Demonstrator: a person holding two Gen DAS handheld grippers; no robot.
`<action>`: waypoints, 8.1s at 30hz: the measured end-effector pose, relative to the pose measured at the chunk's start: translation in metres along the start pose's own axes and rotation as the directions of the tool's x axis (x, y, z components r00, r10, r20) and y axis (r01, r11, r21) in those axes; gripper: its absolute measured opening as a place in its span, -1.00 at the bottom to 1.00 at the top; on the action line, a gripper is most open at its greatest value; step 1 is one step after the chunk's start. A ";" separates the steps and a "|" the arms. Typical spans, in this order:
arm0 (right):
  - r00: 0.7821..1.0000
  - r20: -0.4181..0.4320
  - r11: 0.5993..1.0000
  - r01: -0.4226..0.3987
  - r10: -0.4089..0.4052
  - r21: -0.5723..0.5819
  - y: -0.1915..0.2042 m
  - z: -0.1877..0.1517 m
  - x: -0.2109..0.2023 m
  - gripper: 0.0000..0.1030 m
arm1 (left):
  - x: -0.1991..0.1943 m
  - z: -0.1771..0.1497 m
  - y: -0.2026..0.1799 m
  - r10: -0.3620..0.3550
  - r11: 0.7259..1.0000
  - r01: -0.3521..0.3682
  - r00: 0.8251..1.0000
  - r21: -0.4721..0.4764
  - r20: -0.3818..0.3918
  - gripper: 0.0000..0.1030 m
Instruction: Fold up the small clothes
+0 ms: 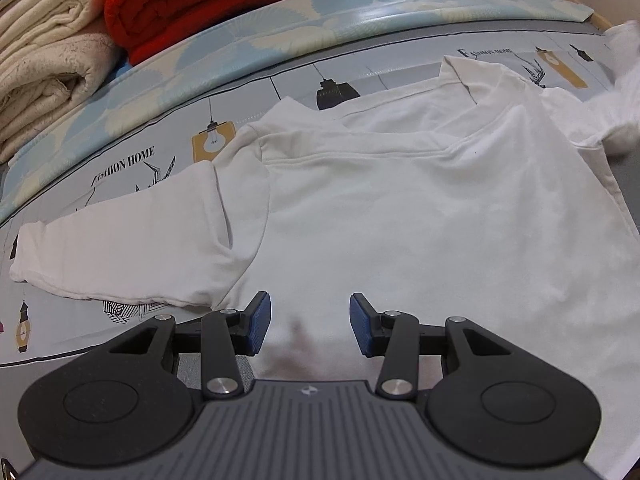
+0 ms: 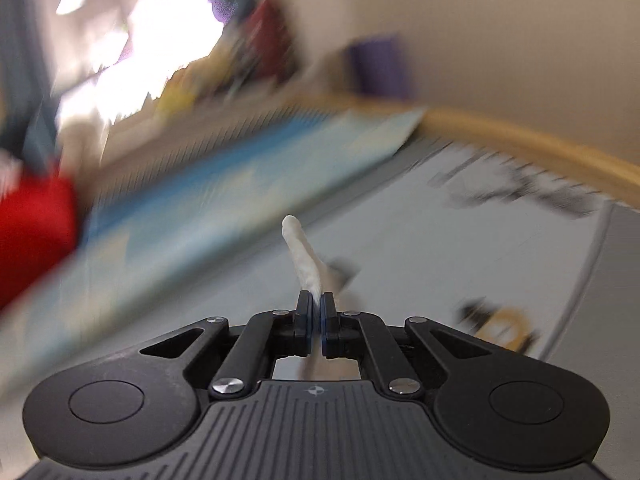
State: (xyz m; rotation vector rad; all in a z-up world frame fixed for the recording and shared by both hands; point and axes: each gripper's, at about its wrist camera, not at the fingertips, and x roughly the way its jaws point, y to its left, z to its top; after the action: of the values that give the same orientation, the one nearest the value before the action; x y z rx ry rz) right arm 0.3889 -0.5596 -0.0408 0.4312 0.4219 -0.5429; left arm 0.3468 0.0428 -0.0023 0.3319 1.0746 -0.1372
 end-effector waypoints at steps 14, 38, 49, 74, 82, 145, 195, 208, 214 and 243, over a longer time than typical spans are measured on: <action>0.949 -0.184 0.874 0.309 -0.256 0.375 -0.173 -0.029 -0.010 -0.84 | -0.001 0.000 -0.010 0.003 0.999 -0.003 1.000 0.044 -0.001 -0.06; 0.876 -0.226 0.721 0.480 -0.427 0.500 -0.199 -0.044 -0.035 -0.89 | 0.020 -0.019 -0.006 -0.103 0.994 0.106 0.989 0.019 -0.111 0.02; 0.969 -0.025 0.944 0.245 -0.246 0.221 -0.090 -0.006 -0.099 -0.24 | 0.034 -0.057 0.003 -0.120 0.993 0.120 0.973 -0.012 -0.199 0.17; 0.939 -0.128 0.841 -0.343 0.319 -0.418 0.086 -0.054 -0.318 0.29 | -0.088 -0.076 0.084 -0.018 0.960 0.101 0.953 -0.262 0.303 0.48; 0.954 -0.140 0.816 -0.301 0.266 -0.494 0.093 -0.073 -0.317 0.30 | -0.085 -0.086 0.109 0.021 0.939 0.076 0.961 -0.336 0.275 0.48; 0.940 -0.257 0.666 -0.340 0.224 -0.664 0.148 -0.106 -0.243 0.05 | 0.104 -0.090 0.395 0.318 0.424 0.022 0.933 -0.906 0.171 -0.93; 0.851 -0.413 0.768 -0.493 0.326 -0.409 0.188 -0.126 -0.252 -0.06 | -0.018 -0.010 0.130 -0.067 0.708 0.134 0.990 -0.694 0.123 -0.60; 0.676 -0.645 0.705 -0.647 0.356 -0.290 0.285 -0.206 -0.200 0.25 | -0.007 -0.039 0.190 -0.044 0.659 0.061 0.998 -0.750 0.042 -0.56; 0.678 -0.670 0.658 -0.657 0.302 -0.369 0.304 -0.234 -0.190 0.25 | 0.001 -0.043 0.201 -0.040 0.645 0.046 0.999 -0.763 0.026 -0.56; 0.673 -0.632 0.841 -0.538 0.384 -0.061 0.206 -0.158 -0.138 0.06 | 0.006 -0.017 0.167 -0.054 0.681 0.064 0.998 -0.729 0.038 -0.56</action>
State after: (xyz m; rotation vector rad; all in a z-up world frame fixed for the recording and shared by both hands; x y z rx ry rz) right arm 0.3571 -0.2671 -0.0473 0.4475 0.9517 0.1787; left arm 0.3805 0.2061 0.0187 -0.4414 1.0412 0.2428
